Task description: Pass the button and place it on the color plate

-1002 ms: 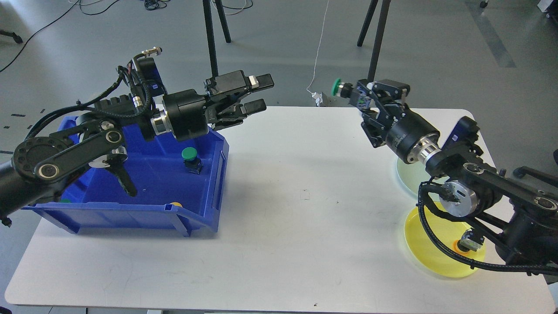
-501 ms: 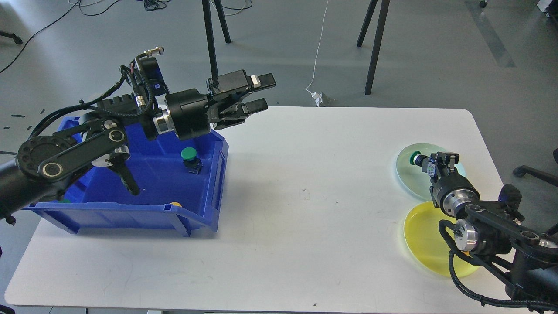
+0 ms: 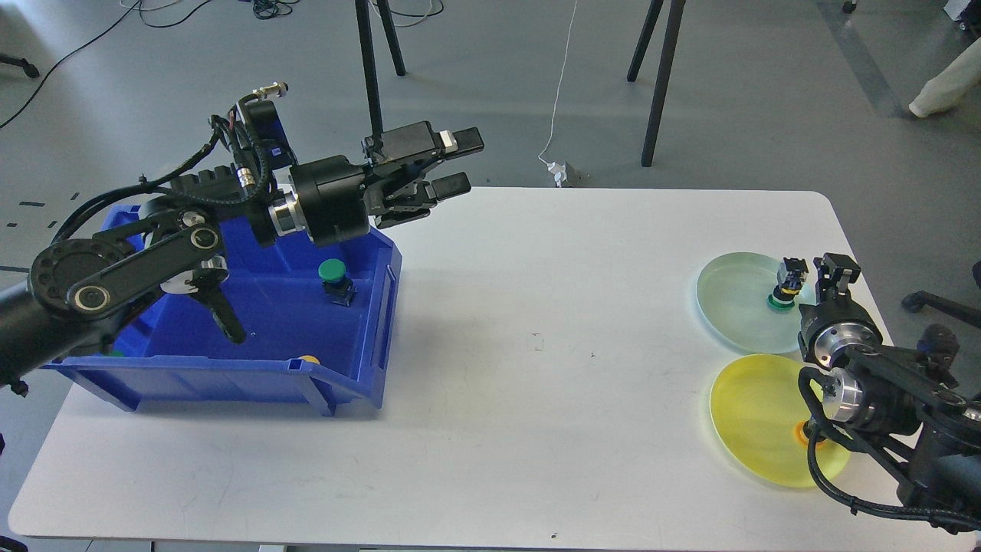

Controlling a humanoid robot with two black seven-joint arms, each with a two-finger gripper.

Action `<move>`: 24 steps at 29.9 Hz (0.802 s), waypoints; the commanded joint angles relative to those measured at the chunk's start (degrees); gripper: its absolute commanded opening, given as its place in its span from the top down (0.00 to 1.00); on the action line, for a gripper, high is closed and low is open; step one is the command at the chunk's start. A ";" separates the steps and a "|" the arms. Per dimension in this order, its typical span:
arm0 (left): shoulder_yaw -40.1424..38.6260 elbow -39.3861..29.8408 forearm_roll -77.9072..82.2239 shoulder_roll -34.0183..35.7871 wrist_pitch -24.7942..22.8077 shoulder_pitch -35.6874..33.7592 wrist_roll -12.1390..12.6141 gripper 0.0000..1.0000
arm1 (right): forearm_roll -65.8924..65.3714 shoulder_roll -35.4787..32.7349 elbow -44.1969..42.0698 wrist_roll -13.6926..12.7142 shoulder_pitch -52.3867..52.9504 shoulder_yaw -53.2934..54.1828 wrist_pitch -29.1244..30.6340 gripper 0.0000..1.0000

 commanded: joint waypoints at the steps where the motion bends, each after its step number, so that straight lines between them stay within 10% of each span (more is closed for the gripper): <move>1: -0.28 3.85 -6.76 0.70 -0.53 0.18 0.00 0.05 | 0.02 -0.98 5.66 0.09 0.17 0.01 0.00 0.00; 10: -4.13 8.16 -27.42 6.94 -1.64 6.15 0.00 0.01 | 0.10 -10.82 28.26 0.79 0.61 9.75 0.00 0.00; 20: -20.49 14.76 -33.24 5.63 -1.64 20.66 0.00 0.01 | 11.67 -12.06 25.65 1.05 -0.89 17.86 51.33 0.00; 24: -20.14 14.85 -32.89 5.36 -1.64 20.75 0.00 0.01 | 18.64 -10.39 20.81 1.06 -0.63 17.86 56.00 0.00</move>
